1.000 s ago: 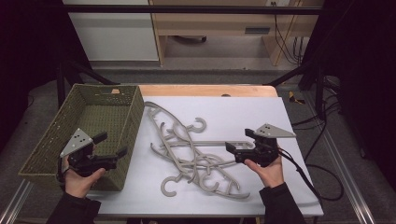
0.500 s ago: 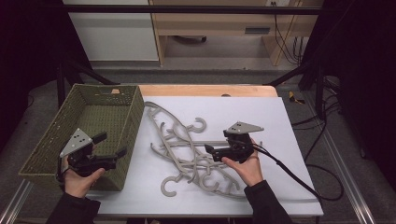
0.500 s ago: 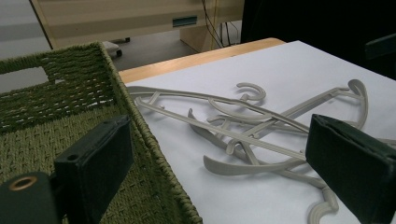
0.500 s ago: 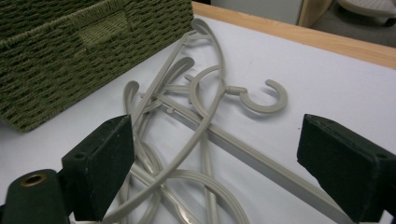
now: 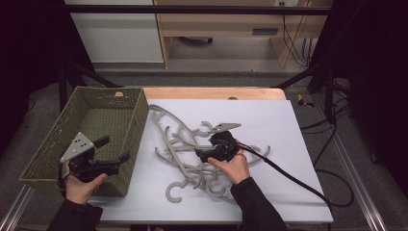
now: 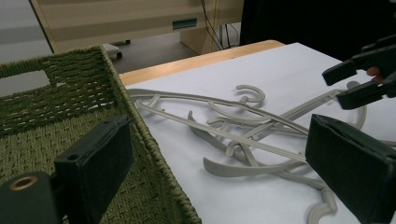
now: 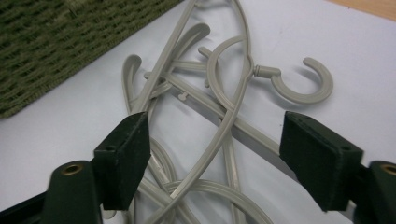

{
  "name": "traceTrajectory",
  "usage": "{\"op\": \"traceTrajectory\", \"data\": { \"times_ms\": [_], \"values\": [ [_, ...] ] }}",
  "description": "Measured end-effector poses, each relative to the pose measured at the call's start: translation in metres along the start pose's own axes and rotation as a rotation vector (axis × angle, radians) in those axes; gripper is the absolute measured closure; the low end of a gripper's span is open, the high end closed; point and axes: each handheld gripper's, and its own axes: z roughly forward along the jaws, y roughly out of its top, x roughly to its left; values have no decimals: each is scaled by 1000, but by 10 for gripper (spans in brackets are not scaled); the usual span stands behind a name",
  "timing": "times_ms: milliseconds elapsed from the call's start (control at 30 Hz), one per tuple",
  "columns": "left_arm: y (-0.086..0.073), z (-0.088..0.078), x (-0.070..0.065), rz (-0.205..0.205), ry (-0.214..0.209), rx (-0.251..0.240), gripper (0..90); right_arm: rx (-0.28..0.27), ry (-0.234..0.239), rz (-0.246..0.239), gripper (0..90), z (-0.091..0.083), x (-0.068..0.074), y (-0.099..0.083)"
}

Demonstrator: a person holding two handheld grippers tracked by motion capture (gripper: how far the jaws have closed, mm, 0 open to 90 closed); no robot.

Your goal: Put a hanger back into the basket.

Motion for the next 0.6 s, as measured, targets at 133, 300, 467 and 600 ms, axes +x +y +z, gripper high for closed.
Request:
{"op": "traceTrajectory", "data": {
  "times_ms": [133, 300, 467, 600],
  "values": [
    [0, 0, 0, 1, 0, -1, 72, 40, 0, 14, 323, 15, 1, 0],
    [0, -1, 0, 1, 1, -2, 73, 99, -12, 40, 401, 28, 3, -5],
    [1, -1, 0, 1, 1, -3, 74, 175, -31, 44, 501, 46, 5, -14],
    [0, 0, -1, 1, -1, -2, 74, 206, -35, 55, 556, 55, 5, -18]
  ]
}}
